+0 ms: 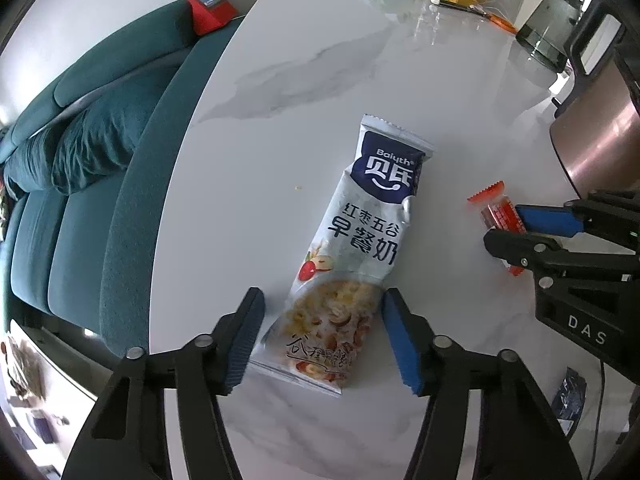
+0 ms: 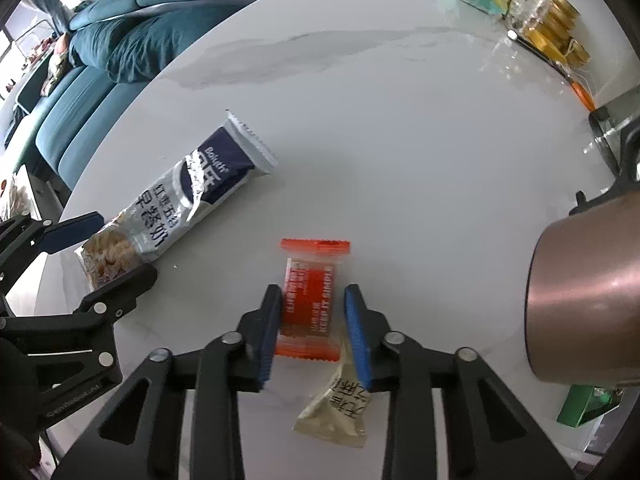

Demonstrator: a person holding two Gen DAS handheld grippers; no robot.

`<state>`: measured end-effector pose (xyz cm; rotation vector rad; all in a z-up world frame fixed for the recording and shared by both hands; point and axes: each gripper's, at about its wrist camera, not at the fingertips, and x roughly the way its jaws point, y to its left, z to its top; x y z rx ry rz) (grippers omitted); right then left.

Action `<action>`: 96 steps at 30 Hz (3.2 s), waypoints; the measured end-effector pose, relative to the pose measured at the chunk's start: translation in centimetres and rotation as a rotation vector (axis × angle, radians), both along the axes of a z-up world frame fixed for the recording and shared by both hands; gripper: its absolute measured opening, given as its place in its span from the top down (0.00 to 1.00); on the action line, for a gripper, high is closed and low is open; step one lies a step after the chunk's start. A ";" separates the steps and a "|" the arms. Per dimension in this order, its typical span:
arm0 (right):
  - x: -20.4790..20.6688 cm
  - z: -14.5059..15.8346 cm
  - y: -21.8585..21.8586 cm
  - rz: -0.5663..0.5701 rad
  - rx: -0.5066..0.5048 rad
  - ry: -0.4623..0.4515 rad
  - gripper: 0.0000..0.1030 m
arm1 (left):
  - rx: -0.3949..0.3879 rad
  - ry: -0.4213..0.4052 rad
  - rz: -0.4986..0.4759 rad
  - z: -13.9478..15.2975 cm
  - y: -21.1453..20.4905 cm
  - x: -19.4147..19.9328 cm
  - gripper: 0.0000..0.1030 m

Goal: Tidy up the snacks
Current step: 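Grasp the white Bolutt bar with left tool while right tool grasps red candy, then lift the white bar with left tool while right tool lifts the red candy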

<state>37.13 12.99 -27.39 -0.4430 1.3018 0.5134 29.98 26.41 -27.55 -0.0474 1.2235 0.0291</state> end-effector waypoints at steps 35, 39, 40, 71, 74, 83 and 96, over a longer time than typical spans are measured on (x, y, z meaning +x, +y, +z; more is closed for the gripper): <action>-1.8 4.0 -3.6 -0.066 0.131 -0.025 0.90 | -0.059 0.036 -0.008 0.1 -0.9 -0.5 0.62; -1.8 3.9 -3.4 -0.058 0.136 -0.016 0.90 | -0.044 0.042 -0.031 0.1 -1.1 -0.2 0.62; -1.8 3.9 -3.3 -0.056 0.137 -0.015 0.90 | -0.042 0.046 -0.035 0.1 -1.1 -0.1 0.62; -1.8 4.1 -3.6 -0.045 0.147 -0.014 0.90 | -0.017 0.011 -0.067 1.4 -2.4 -1.1 0.83; -1.9 4.5 -3.9 -0.046 0.156 -0.018 0.90 | -0.028 0.005 -0.071 1.8 -2.5 -1.5 0.83; -3.3 6.4 -6.2 -0.059 0.180 -0.043 0.90 | -0.032 -0.040 -0.119 4.2 -4.8 -3.2 0.83; -7.1 9.0 -15.2 -0.156 0.201 -0.096 0.90 | -0.033 -0.068 -0.249 6.4 -11.8 -5.9 0.83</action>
